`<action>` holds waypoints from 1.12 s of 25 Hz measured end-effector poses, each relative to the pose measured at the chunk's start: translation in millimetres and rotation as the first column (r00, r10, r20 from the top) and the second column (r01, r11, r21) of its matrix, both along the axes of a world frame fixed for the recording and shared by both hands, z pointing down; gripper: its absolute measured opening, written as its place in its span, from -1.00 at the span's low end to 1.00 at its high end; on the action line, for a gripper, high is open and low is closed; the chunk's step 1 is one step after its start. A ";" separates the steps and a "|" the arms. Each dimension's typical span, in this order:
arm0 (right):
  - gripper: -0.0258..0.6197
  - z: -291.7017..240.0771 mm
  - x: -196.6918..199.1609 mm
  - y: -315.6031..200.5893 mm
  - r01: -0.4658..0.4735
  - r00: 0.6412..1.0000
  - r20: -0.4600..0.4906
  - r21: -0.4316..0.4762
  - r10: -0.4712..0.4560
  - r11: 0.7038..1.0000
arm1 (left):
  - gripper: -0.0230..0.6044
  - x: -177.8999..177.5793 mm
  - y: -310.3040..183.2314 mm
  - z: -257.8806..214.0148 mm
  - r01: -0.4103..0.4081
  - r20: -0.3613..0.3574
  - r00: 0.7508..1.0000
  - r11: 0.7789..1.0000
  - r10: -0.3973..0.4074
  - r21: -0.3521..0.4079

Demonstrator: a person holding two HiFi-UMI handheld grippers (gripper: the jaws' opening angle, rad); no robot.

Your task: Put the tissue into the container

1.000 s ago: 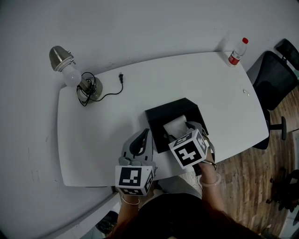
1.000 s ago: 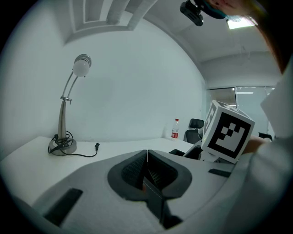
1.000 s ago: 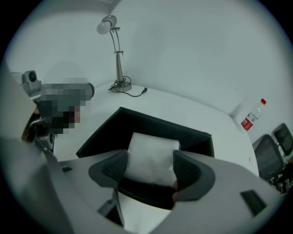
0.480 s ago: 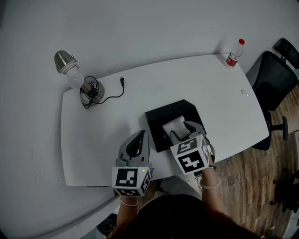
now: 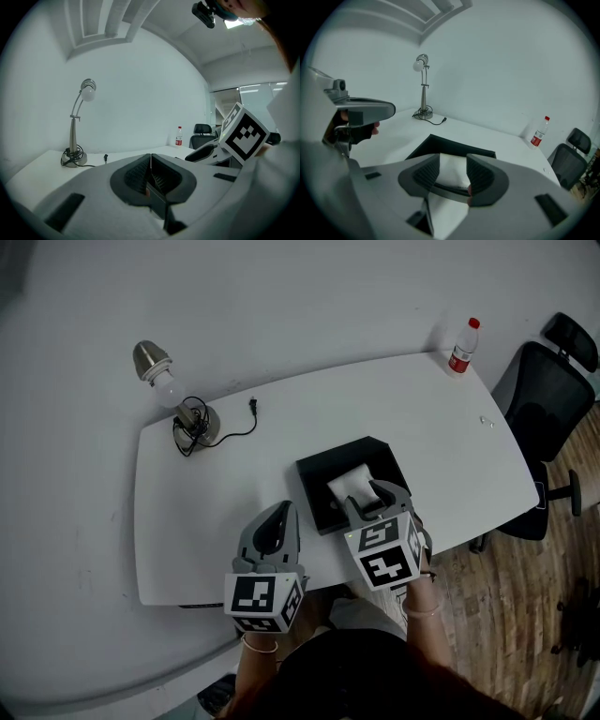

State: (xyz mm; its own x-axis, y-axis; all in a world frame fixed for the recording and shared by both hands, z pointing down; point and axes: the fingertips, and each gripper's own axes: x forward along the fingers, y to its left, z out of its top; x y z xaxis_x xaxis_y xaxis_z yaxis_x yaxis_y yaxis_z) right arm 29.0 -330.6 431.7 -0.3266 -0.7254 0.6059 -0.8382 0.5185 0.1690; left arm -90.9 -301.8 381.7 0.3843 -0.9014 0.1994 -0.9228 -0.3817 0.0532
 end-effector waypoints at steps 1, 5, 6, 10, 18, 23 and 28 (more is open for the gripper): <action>-0.35 -3.1 0.4 2.7 -0.004 1.000 0.004 0.013 0.004 1.000 | -0.84 0.2 3.7 -1.7 -0.001 0.000 1.000 1.000 0.001 0.004; -0.43 -14.5 0.5 14.7 -0.013 1.000 0.011 0.057 0.013 0.998 | -0.84 -0.2 18.7 -8.6 -0.002 0.004 1.000 1.000 0.002 0.021; -0.46 -16.5 0.3 18.3 -0.013 1.000 0.010 0.064 0.012 0.998 | -0.84 -0.7 22.6 -10.0 0.000 0.005 1.000 1.000 0.000 0.024; -0.58 -21.2 -0.6 33.2 -0.007 1.000 -0.006 0.080 0.007 0.997 | -0.84 -2.7 37.7 -14.2 0.001 0.003 1.000 0.999 -0.001 0.033; -0.63 -33.7 1.9 61.7 -0.011 1.000 -0.011 0.125 0.013 0.992 | -0.84 0.7 68.7 -22.1 -0.008 0.000 1.000 0.998 0.008 0.055; -0.72 -43.3 3.3 79.0 -0.015 1.000 -0.010 0.159 0.017 0.987 | -0.84 1.6 87.9 -30.0 -0.010 -0.001 1.000 0.997 0.010 0.077; -0.76 -49.5 3.9 97.3 -0.014 1.000 -0.019 0.189 0.018 0.982 | -0.84 0.8 107.0 -31.7 -0.008 0.002 1.000 0.997 0.008 0.082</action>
